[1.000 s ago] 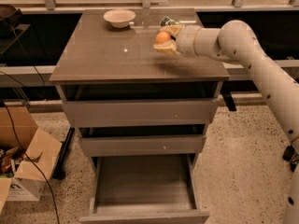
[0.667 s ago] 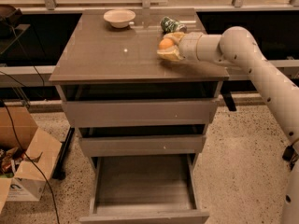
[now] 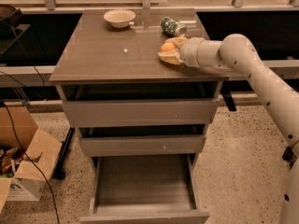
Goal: Pick orange from bottom drawer and place on counter
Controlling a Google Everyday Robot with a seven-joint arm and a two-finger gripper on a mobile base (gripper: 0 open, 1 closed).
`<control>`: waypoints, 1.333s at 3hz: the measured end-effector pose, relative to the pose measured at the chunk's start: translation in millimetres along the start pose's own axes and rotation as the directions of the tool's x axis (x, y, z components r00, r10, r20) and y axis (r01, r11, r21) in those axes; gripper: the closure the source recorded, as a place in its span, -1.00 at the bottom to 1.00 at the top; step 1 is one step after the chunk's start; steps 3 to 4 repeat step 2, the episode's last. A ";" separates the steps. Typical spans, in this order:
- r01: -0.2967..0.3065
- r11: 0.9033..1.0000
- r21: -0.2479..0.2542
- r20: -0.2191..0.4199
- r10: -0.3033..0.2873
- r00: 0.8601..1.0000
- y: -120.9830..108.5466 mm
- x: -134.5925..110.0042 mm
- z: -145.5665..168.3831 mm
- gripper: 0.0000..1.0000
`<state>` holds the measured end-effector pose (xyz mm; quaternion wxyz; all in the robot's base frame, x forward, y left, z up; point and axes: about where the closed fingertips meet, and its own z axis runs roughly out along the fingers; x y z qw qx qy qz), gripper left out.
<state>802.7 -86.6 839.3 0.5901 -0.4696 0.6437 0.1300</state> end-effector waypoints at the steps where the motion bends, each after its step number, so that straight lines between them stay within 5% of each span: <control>1: 0.000 1.000 0.000 0.000 0.000 1.000 0.0 0.0 0.1 -0.77; 2: 0.000 1.000 0.000 0.000 0.000 1.000 0.0 0.0 0.1 -1.00; 4: 0.000 1.000 0.000 0.000 0.000 1.000 0.0 0.0 0.1 -1.00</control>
Offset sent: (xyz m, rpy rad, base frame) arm 0.0000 0.0000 0.0000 0.0000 0.0000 0.0000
